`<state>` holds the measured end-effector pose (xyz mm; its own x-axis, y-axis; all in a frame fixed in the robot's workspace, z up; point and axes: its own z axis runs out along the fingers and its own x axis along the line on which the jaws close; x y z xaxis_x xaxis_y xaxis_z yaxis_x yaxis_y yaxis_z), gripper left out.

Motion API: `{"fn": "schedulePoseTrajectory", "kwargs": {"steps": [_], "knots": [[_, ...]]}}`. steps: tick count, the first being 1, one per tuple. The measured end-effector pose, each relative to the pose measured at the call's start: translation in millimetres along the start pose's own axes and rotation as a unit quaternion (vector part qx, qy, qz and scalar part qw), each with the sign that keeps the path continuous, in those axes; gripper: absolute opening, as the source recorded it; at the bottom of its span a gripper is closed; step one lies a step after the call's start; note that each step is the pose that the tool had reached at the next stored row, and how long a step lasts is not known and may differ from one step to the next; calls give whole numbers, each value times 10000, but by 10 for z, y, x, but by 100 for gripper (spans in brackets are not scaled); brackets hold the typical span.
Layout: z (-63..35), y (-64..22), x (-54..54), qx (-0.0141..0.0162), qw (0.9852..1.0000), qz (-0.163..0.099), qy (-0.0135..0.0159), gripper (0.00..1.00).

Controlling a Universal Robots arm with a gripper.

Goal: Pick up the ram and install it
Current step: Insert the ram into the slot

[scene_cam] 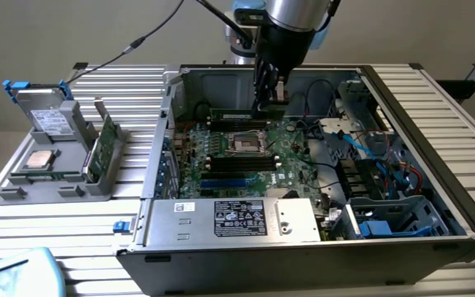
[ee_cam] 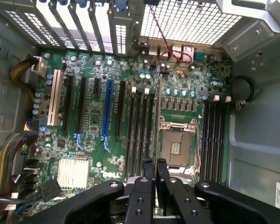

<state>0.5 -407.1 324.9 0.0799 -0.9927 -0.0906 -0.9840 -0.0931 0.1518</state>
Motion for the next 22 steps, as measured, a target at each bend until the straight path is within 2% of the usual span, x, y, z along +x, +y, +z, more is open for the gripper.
{"fn": "schedulePoseTrajectory", "kwargs": {"steps": [22], "knots": [[387,-51,139,5,10000,15,-2,14]]}}
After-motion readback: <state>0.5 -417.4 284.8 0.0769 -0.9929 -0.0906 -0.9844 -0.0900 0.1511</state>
